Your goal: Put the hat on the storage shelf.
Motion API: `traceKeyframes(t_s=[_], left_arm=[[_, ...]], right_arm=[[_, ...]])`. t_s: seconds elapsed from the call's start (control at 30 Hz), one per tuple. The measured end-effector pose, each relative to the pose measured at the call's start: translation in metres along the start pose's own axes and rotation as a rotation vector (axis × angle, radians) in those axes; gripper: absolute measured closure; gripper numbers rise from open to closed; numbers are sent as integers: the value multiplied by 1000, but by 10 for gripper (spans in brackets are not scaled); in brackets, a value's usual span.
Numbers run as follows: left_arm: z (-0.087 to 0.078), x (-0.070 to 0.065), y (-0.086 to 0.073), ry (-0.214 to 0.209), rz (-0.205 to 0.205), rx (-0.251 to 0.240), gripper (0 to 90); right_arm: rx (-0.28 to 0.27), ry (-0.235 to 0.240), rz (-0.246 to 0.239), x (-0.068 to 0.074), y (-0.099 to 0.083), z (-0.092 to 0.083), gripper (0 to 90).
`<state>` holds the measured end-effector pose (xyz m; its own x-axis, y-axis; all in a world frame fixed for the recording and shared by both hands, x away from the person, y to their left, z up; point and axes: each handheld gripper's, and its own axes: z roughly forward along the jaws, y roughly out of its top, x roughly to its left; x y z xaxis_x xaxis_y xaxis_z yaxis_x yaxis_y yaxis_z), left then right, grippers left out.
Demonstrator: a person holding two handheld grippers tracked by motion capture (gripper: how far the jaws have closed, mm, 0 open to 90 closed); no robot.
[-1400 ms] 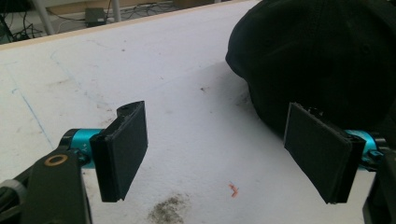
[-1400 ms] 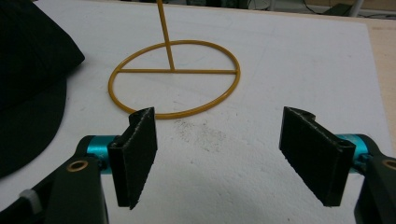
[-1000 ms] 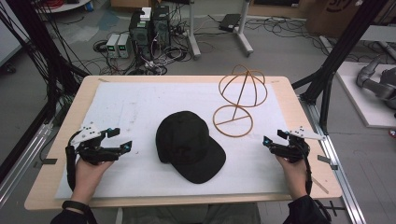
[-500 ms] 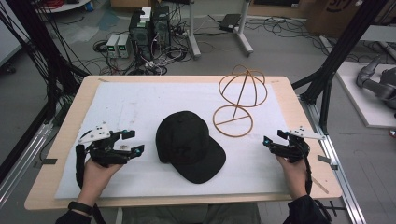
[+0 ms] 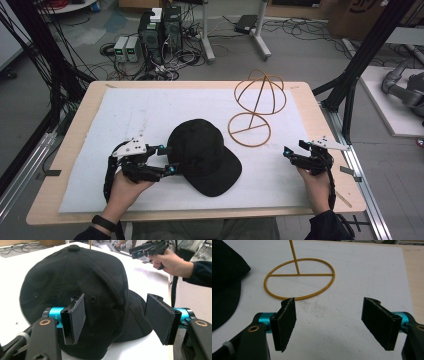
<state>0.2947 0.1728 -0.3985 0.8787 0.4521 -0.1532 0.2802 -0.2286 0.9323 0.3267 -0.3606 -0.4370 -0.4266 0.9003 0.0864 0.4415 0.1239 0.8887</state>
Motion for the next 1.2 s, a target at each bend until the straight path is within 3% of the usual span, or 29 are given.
traceKeyframes(t_s=[0.43, 0.57, 0.73, 0.83, 0.87, 1.1, 1.2], left_arm=[[28, -11, 3, 26, 12, 83, 407], [37, -14, 3, 64, -13, 116, 424], [38, -11, 3, 75, -47, 111, 504], [37, -9, 3, 82, -62, 112, 614], [37, -8, 2, 75, -87, 111, 633], [39, -7, 0, 77, -116, 102, 727], [38, -5, -2, 61, -138, 80, 818]], right_arm=[[0, -7, 11, -1, -1, -3, 277], [0, -7, 13, -1, -1, -3, 277], [-2, -6, 13, -1, -1, -3, 277], [-1, -7, 9, -2, -1, -3, 277], [-1, -5, 12, -2, -1, -2, 277], [3, -1, 12, 0, -1, -2, 277], [7, 8, 14, 0, -1, -1, 277]])
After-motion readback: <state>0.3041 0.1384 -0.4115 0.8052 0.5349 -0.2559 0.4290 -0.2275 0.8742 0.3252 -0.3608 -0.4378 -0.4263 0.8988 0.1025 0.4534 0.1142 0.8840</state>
